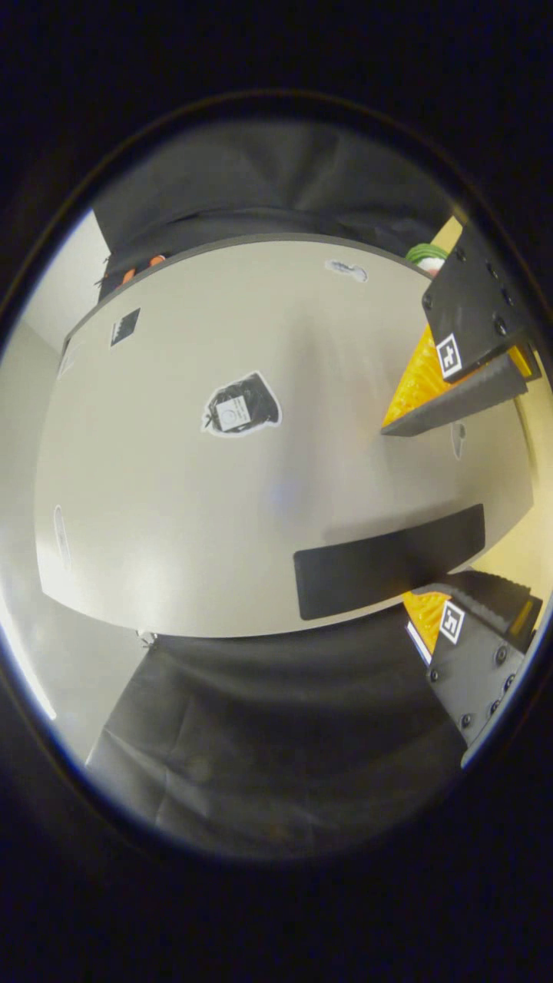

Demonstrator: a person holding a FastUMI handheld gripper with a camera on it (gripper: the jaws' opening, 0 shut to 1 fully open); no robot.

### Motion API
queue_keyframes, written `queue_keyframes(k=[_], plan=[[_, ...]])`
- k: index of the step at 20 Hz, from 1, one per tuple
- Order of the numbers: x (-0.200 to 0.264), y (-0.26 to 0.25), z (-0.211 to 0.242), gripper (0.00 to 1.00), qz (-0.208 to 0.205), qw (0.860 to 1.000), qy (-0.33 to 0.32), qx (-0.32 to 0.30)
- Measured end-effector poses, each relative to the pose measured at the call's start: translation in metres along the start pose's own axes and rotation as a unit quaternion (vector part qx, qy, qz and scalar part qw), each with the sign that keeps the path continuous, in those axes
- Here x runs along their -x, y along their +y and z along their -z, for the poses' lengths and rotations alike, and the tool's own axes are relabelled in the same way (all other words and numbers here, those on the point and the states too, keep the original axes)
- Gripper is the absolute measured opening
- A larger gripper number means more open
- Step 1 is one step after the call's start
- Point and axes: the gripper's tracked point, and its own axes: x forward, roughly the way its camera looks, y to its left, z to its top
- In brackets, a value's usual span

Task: Open the shoe cabinet door, grab the shoes and put them into the shoe cabinet, then close the shoe cabinet door.

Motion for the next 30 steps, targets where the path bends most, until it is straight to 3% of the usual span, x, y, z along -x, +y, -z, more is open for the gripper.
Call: queue_keyframes(k=[7,30], plan=[[-0.005,0.005,0.000,0.89,0.020,0.999,-0.016,0.020],[-0.004,0.009,0.004,0.89,0.022,0.999,-0.014,0.030]])
